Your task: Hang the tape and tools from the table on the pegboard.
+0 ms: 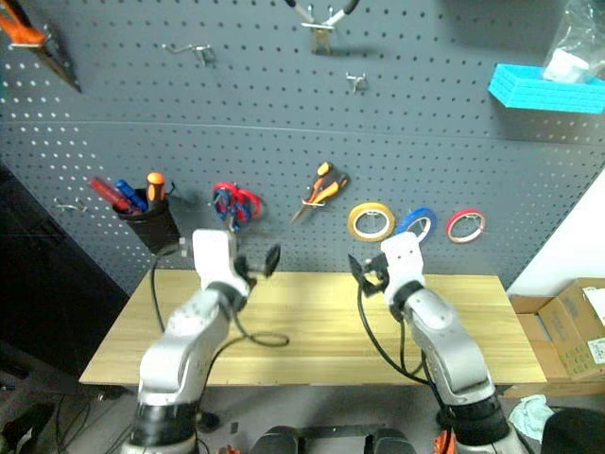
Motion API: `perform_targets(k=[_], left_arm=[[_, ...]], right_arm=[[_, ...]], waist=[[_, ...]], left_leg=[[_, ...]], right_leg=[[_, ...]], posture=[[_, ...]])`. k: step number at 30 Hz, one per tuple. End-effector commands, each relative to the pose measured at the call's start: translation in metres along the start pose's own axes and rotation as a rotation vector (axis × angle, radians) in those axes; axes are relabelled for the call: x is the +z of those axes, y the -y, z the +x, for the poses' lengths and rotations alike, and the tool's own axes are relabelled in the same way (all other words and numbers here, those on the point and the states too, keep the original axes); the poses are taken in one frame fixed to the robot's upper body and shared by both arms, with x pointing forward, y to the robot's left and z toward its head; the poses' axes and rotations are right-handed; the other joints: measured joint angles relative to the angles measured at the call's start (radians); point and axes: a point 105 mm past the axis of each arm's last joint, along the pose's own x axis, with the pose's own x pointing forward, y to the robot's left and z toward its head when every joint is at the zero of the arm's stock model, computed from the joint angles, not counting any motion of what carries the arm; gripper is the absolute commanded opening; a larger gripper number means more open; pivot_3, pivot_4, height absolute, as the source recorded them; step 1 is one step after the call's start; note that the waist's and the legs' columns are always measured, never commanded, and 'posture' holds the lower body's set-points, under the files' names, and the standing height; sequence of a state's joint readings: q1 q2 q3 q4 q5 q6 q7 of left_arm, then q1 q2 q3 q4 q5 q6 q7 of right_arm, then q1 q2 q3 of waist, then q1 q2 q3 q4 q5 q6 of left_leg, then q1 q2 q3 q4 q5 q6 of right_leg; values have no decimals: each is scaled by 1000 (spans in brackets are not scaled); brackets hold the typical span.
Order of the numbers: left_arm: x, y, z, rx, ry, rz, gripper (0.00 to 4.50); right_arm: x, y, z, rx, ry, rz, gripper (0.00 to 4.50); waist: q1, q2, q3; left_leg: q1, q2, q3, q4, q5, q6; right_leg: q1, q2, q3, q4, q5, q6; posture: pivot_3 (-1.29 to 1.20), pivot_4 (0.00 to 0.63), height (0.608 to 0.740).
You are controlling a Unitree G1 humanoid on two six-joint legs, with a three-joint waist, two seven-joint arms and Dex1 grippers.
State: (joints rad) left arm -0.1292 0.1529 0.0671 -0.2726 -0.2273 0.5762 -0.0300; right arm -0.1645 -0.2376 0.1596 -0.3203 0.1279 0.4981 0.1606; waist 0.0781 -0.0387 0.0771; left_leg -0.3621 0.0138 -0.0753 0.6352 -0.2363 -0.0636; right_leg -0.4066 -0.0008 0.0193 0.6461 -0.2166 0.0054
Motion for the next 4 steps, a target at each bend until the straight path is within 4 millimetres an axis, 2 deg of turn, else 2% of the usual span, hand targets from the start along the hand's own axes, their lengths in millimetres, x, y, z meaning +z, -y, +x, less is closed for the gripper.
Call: perform_targets(k=[1, 4], left_arm=[[-3, -26, -7, 98, 22, 1, 4490], [-23, -43, -11, 149, -41, -13, 4490]], right_arm=[[8, 23, -7, -127, 57, -6, 4500], [-3, 32, -11, -172, 24, 32, 4500]], waist=[[-3, 1, 0], [-8, 3, -2]], left_leg=[[0, 0, 0, 0, 0, 0], [2, 0, 0, 0, 0, 0]], right_leg=[[0, 0, 0, 0, 0, 0], [2, 0, 0, -1, 0, 0]], posture=[[162, 19, 740], [150, 21, 740]])
